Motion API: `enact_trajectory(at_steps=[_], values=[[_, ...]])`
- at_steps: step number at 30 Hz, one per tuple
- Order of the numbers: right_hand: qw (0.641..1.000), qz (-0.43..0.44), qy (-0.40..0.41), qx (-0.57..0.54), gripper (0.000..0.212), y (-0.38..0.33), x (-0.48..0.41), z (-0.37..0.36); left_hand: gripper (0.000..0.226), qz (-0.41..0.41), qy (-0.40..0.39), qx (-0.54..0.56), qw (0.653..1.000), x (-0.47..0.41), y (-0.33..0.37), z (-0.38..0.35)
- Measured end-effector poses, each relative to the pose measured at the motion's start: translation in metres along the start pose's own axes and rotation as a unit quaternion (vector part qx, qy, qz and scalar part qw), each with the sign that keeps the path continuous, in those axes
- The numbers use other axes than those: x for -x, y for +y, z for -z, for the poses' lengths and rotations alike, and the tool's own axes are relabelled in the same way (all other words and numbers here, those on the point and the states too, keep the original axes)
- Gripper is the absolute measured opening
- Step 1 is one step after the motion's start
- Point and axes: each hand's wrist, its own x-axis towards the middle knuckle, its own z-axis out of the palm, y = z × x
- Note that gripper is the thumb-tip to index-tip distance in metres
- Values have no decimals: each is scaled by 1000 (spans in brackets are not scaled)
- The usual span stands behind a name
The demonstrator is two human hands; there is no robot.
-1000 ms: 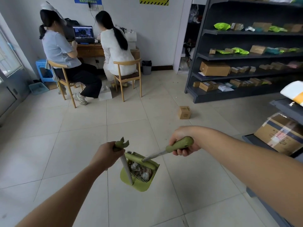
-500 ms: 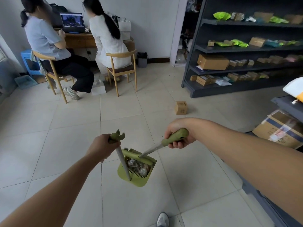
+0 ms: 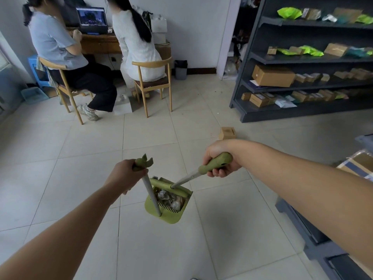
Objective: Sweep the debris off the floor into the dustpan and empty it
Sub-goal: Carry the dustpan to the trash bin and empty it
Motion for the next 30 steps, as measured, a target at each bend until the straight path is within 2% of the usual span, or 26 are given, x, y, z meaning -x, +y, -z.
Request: enact_trajectory(at_steps=[12, 25, 30], values=[[1000, 13, 0, 12, 21, -27, -33, 71, 11, 6, 15, 11, 1000, -64, 42, -14], [1000, -3, -3, 11, 21, -67, -77, 113, 18, 12, 4, 4, 1000, -141, 58, -14], [1000, -6, 0, 2, 21, -93, -99, 127, 13, 8, -6, 6, 1000, -183, 62, -8]])
